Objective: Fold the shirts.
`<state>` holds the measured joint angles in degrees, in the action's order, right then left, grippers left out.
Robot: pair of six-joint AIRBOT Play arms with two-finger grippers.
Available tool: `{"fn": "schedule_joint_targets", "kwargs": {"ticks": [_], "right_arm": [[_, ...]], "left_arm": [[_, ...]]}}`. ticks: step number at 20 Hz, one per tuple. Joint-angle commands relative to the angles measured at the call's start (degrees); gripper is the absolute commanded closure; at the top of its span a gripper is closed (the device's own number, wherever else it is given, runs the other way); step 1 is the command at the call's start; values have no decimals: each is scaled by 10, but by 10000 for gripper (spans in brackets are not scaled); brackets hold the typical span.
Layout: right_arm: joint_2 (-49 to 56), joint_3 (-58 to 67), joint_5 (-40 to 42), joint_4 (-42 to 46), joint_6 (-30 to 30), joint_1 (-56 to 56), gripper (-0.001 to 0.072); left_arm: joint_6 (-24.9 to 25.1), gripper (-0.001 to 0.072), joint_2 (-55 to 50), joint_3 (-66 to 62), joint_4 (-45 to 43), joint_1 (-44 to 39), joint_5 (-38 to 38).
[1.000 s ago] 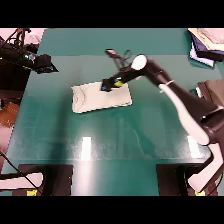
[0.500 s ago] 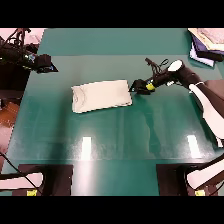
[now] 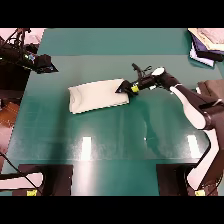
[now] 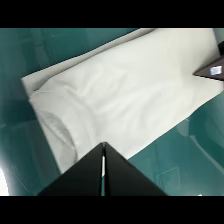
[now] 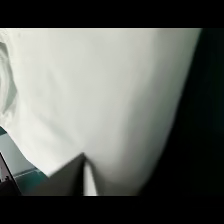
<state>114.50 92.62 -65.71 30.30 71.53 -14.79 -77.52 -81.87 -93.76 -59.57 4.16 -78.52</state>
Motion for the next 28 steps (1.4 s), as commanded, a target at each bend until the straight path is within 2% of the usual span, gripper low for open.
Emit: {"fn": "schedule_joint_targets", "kwargs": {"ticks": [1,2,5,8,11,17,22,28], "right_arm": [[30,54,0,-11,-21,-30,666],[29,57,2,-10,-41,-32,696],[2,56,-8,20,-47,-17,698],[-78,20,-3,93,-47,40,698],[-165,-24,-21,136,-45,138,698],[-296,-82,-33,149,-45,376,698],[-319,-45,-16,148,-45,506,699],[-319,45,30,150,-53,542,699]], "left_arm": [[0,684,0,0,0,0,-5],[0,683,0,0,0,0,-6],[0,684,0,0,0,0,-8],[11,684,0,0,0,0,-21],[10,684,0,0,4,0,-25],[7,684,0,0,43,0,-14],[-5,684,0,0,45,-45,19],[-5,684,0,0,42,-85,49]]}}
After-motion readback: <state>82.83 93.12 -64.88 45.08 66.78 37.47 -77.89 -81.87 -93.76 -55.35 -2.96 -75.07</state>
